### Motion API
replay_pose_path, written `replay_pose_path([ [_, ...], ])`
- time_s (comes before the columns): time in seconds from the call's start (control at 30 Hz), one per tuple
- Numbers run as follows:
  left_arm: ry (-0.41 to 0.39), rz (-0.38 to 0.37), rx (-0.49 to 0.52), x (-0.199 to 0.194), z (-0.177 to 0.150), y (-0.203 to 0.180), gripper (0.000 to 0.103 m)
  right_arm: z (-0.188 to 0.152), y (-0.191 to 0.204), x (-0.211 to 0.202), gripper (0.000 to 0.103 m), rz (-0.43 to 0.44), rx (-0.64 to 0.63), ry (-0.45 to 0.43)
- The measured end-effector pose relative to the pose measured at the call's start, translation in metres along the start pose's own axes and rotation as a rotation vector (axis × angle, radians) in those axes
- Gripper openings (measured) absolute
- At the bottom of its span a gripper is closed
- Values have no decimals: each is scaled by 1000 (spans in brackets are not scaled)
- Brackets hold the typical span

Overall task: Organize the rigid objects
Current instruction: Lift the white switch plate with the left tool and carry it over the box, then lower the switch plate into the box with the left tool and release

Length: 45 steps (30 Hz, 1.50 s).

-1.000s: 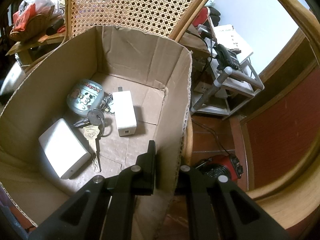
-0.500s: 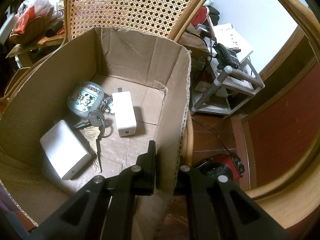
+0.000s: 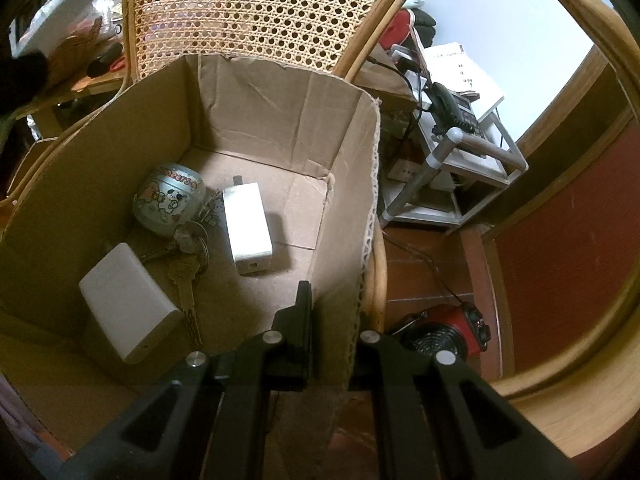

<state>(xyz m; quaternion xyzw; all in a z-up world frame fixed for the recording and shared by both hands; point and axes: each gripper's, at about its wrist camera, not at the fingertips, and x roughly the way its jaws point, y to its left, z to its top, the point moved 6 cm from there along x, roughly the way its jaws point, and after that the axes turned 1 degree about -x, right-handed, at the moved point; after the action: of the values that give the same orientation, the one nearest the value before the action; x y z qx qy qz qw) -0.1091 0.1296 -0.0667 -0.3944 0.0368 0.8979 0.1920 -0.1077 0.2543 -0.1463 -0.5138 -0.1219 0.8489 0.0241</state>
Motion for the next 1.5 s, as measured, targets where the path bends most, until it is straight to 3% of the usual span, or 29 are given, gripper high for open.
replay_pose_path([
  [0.37, 121, -92, -59, 36, -10, -10, 46, -3, 1, 3, 10, 10, 10, 9],
  [0.77, 164, 90, 76, 68, -17, -21, 46, -2, 0, 2, 10, 8, 12, 9],
  [1.13, 203, 105, 140, 77, -19, -26, 46, -3, 2, 4, 10, 6, 20, 5],
  [1.33, 169, 102, 149, 64, -16, -25, 47, -2, 3, 3, 10, 8, 17, 7],
  [1.37, 158, 101, 150, 60, -14, -24, 48, -2, 3, 3, 10, 7, 18, 7],
  [1.43, 125, 101, 154, 49, -9, -21, 63, -2, 4, 3, 10, 4, 12, 6],
  [1.5, 82, 107, 162, 35, -4, -16, 71, -1, 2, 4, 10, 3, 13, 7],
])
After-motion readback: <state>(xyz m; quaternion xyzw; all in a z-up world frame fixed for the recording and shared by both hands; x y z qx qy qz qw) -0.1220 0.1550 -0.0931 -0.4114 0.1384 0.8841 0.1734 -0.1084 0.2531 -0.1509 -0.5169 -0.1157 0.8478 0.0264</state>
